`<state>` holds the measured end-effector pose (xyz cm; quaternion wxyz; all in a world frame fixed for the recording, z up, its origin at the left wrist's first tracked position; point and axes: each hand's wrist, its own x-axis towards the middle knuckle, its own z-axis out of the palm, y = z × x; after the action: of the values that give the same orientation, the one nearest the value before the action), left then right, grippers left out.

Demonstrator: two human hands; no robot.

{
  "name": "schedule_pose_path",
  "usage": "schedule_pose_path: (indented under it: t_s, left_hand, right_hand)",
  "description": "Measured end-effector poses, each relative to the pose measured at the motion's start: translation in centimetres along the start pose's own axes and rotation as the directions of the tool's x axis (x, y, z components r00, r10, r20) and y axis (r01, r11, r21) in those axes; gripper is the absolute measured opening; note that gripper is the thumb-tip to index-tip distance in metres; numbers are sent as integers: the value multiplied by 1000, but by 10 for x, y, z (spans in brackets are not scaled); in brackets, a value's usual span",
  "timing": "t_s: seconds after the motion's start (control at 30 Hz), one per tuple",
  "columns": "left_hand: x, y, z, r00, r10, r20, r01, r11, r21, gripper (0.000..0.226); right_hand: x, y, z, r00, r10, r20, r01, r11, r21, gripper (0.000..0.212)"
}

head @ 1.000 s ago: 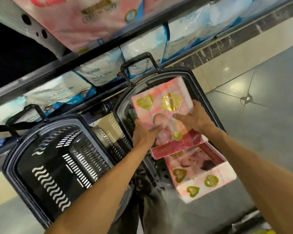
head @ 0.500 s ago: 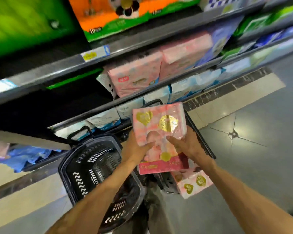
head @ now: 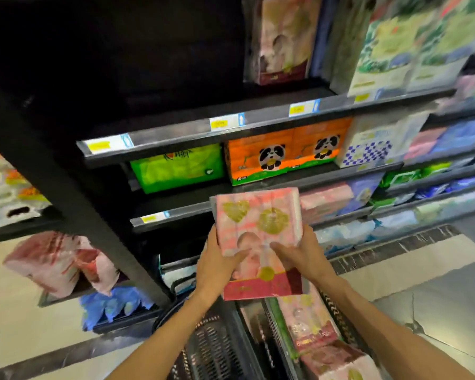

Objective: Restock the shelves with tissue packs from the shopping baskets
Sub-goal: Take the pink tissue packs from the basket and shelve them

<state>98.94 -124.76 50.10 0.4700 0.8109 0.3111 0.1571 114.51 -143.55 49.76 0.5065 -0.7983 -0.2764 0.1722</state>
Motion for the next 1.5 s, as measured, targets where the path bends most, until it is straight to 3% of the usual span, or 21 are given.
schedule_pose_path:
  t_s: [0.07,0.2,0.3,0.4,0.67,0.93,1.1,1.3,1.4,1.5]
  left_hand:
    - [4,18,-23,997,50,-64,-49,998,28,103]
    - [17,52,-64,976,168,-138,-166,986,25,106]
    - [28,79,-86,949,241,-206,-243,970,15,109]
    - [42,109,-103,914,300,-272,-303,953,32,107]
    - [101,173,-119,831,392,-394,-420,907,16,111]
    - [179,228,-118,744,391,-542,-451,892,24,105]
    - [233,237,-115,777,346,-526,-369,927,65,102]
    - [279,226,-98,820,322,-474,-267,946,181,103]
    - [306,225,-98,844,300,-445,-219,950,224,89]
    - [325,211,-102,879,301,-370,-208,940,271,81]
  right_hand:
    - [8,-23,-3,1000,-6,-31,6,1000,3,69]
    - [23,-84,-9,990,-107,-97,110,994,23,67]
    - [41,-120,-20,974,-183,-135,184,983,-3,89]
    - [63,-148,-34,958,-248,-142,249,968,-12,97]
    - [129,-208,-69,892,-406,-198,429,899,91,91]
    - [220,-242,-99,832,-490,-262,511,860,13,99]
    - [275,-241,-104,846,-493,-203,514,855,66,101]
    - [326,-217,-99,878,-456,-149,464,886,24,85]
    - [351,-210,-95,895,-422,-141,428,904,12,71]
    - [365,-201,-90,894,-435,-106,434,900,-40,75]
